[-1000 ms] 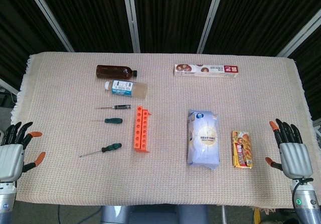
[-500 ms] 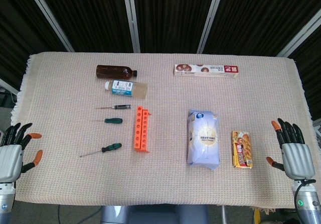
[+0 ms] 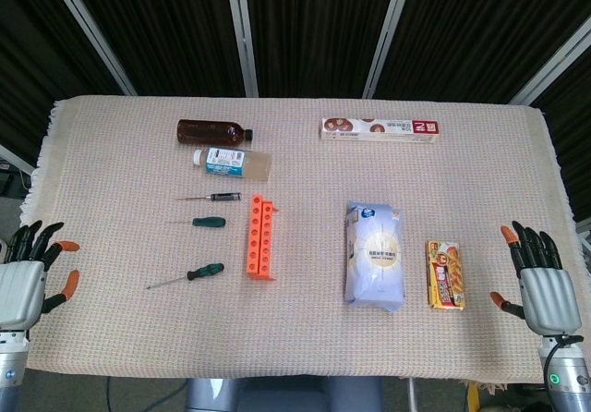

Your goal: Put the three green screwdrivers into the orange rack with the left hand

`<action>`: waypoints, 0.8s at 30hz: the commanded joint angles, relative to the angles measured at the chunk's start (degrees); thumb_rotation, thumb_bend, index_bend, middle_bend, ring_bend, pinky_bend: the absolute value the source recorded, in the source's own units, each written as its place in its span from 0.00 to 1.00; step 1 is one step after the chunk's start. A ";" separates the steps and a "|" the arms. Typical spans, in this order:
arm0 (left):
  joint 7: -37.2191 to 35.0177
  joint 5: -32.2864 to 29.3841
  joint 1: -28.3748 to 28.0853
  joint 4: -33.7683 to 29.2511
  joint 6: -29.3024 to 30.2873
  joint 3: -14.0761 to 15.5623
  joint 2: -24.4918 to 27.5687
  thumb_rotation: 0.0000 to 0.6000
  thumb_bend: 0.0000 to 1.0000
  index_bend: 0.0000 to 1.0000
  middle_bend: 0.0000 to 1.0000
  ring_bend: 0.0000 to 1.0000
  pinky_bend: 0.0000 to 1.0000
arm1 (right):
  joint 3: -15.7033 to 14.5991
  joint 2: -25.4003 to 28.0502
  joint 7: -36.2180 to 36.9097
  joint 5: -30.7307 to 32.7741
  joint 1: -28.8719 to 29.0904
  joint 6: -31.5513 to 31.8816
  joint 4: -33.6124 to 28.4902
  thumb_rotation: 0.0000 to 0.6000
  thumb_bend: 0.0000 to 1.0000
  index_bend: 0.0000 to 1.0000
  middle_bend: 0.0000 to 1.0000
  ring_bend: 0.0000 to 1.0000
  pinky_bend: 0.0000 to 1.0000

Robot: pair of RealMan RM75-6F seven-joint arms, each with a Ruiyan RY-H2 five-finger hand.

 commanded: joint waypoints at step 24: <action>35.31 -17.45 -19.91 -3.56 -23.40 -3.02 -11.30 1.00 0.24 0.39 0.11 0.00 0.00 | -0.52 0.57 -1.26 -0.49 -1.07 1.52 -1.13 1.00 0.00 0.00 0.00 0.00 0.00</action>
